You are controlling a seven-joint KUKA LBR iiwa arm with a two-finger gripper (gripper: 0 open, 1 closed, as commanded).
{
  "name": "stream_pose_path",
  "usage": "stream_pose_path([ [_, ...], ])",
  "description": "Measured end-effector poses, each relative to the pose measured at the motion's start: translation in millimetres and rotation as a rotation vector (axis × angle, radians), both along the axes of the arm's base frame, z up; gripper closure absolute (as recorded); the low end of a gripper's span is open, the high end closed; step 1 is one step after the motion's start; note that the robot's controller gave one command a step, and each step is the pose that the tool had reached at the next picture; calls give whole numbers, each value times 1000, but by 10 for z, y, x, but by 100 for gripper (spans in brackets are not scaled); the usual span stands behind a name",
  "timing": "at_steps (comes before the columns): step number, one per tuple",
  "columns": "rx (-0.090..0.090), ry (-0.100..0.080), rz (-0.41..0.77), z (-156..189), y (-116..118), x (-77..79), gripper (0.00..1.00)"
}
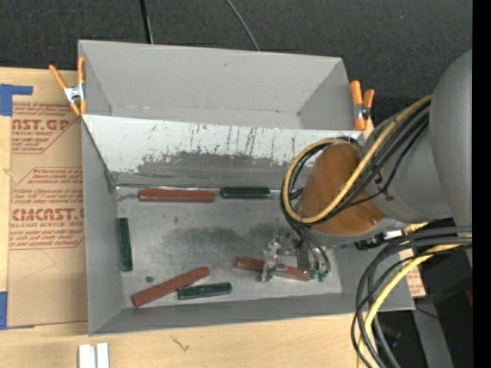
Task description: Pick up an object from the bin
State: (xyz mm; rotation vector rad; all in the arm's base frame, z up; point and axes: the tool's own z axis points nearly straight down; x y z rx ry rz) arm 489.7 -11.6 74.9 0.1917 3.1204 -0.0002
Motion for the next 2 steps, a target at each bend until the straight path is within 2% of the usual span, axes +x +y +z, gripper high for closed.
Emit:
stream_pose_path([
  [2,0,2,0,19,0,-2,100],
])
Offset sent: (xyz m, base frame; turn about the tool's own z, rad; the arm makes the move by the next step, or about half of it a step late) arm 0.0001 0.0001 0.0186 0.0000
